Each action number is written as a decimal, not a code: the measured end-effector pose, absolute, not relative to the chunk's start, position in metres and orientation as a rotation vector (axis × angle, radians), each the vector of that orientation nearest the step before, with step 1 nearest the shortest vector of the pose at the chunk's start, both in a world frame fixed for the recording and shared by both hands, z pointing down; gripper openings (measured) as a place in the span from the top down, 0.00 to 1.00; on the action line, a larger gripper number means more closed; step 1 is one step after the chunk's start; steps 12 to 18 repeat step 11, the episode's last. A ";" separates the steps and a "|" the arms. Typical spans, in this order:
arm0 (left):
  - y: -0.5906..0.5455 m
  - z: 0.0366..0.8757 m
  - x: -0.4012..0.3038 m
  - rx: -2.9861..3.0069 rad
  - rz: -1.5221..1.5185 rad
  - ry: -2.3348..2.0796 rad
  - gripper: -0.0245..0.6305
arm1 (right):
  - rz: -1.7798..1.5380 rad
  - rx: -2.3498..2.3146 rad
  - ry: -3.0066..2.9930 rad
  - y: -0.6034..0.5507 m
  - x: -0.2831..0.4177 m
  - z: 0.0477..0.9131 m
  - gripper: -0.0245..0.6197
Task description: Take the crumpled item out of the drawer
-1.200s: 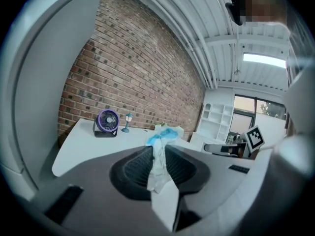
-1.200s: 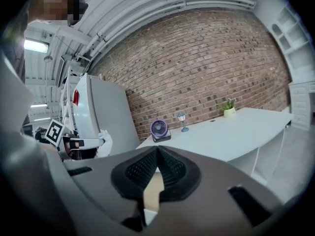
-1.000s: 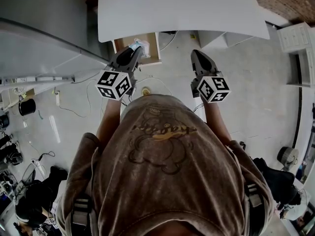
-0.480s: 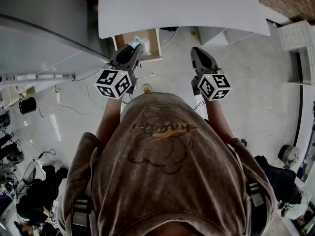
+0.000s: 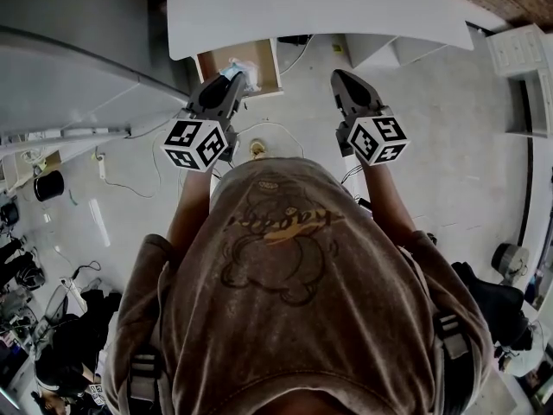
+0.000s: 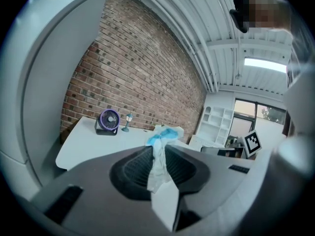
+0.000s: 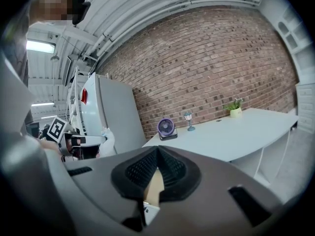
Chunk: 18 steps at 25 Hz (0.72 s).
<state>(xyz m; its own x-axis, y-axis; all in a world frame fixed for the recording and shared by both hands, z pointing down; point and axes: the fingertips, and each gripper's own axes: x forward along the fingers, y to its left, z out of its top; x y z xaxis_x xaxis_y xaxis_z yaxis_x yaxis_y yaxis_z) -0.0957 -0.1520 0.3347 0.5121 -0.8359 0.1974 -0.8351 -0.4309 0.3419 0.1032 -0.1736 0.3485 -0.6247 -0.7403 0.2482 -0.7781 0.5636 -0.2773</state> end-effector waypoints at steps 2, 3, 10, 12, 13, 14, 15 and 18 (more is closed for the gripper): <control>-0.149 0.335 -0.098 2.356 -0.004 -1.384 0.84 | 0.559 1.302 -2.684 -0.171 0.103 0.350 0.97; -0.148 0.336 -0.098 2.351 -0.005 -1.386 0.84 | 0.563 1.298 -2.682 -0.171 0.102 0.351 0.97; -0.149 0.336 -0.100 2.337 -0.016 -1.396 0.84 | 0.563 1.228 -2.692 -0.173 0.096 0.355 0.97; -0.149 0.336 -0.099 2.338 -0.015 -1.396 0.84 | 0.558 1.218 -2.694 -0.173 0.095 0.355 0.97; -0.149 0.336 -0.099 2.338 -0.015 -1.396 0.84 | 0.558 1.218 -2.694 -0.173 0.095 0.355 0.97; -0.149 0.336 -0.099 2.338 -0.015 -1.396 0.84 | 0.558 1.218 -2.694 -0.173 0.095 0.355 0.97; -0.149 0.336 -0.099 2.338 -0.015 -1.396 0.84 | 0.558 1.218 -2.694 -0.173 0.095 0.355 0.97; -0.149 0.336 -0.099 2.338 -0.015 -1.396 0.84 | 0.558 1.218 -2.694 -0.173 0.095 0.355 0.97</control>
